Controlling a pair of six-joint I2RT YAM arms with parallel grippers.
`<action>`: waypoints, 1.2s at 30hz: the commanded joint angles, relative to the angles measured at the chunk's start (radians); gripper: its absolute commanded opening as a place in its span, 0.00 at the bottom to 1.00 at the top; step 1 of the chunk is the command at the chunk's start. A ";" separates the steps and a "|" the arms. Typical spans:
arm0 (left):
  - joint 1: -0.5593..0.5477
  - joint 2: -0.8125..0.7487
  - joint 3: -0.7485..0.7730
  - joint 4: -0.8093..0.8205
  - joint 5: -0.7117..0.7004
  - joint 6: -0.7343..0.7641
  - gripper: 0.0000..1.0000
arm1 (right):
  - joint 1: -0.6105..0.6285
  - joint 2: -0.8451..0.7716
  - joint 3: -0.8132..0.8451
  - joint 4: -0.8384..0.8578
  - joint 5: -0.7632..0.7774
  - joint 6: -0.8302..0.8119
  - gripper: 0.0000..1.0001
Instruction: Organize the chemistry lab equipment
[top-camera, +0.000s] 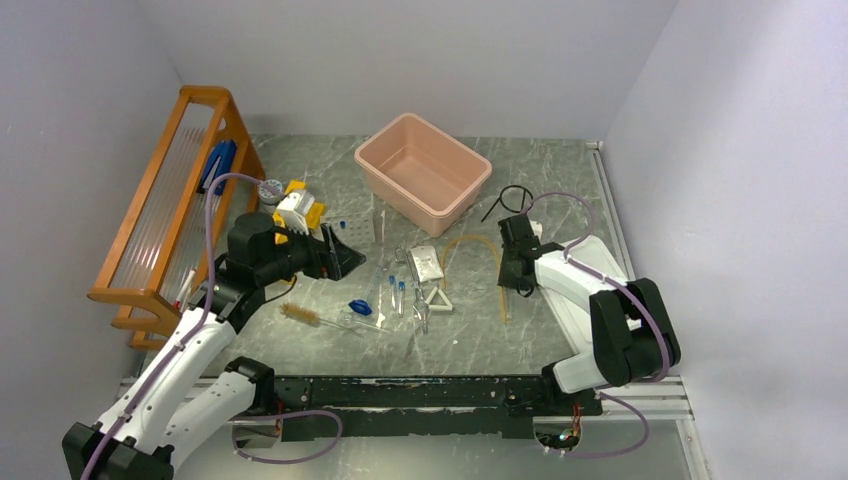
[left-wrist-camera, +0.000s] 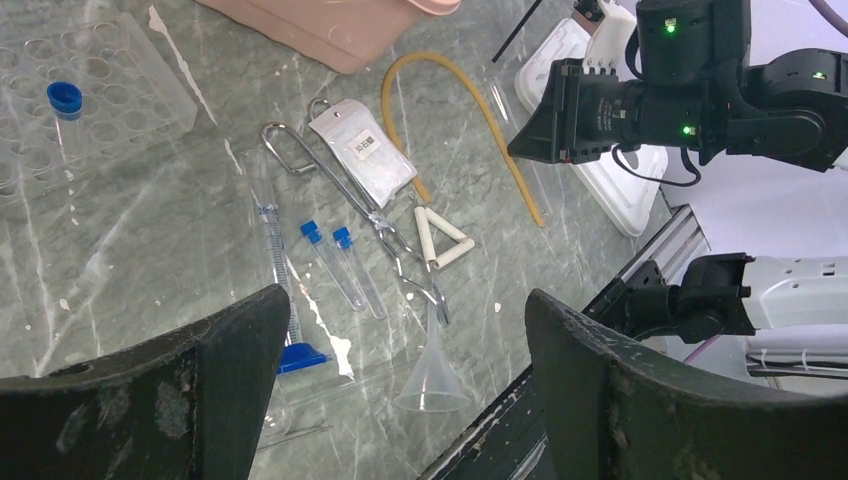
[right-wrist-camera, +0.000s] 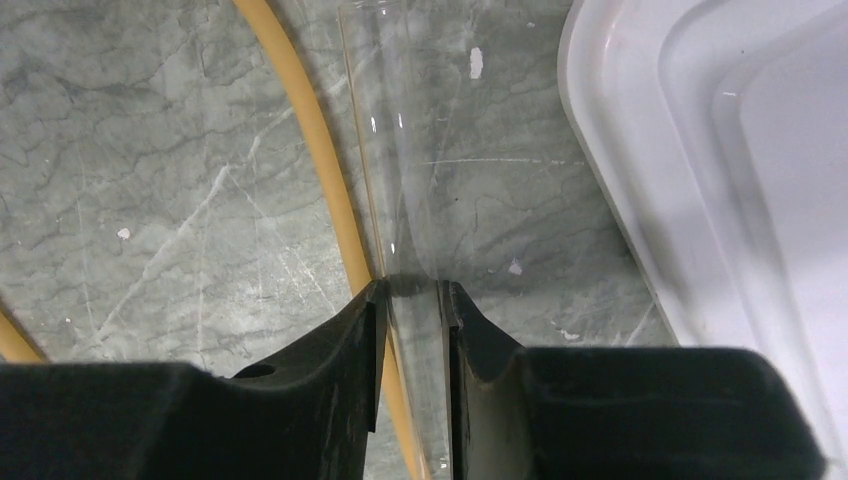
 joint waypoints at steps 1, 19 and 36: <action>0.006 0.009 0.033 0.023 -0.001 -0.006 0.91 | 0.006 0.065 -0.004 0.030 -0.040 -0.002 0.28; -0.017 0.129 0.044 0.105 0.119 -0.219 0.87 | 0.042 -0.398 -0.047 0.001 -0.423 -0.043 0.13; -0.280 0.412 0.185 0.443 -0.007 -0.457 0.86 | 0.194 -0.435 -0.064 0.577 -0.931 0.126 0.11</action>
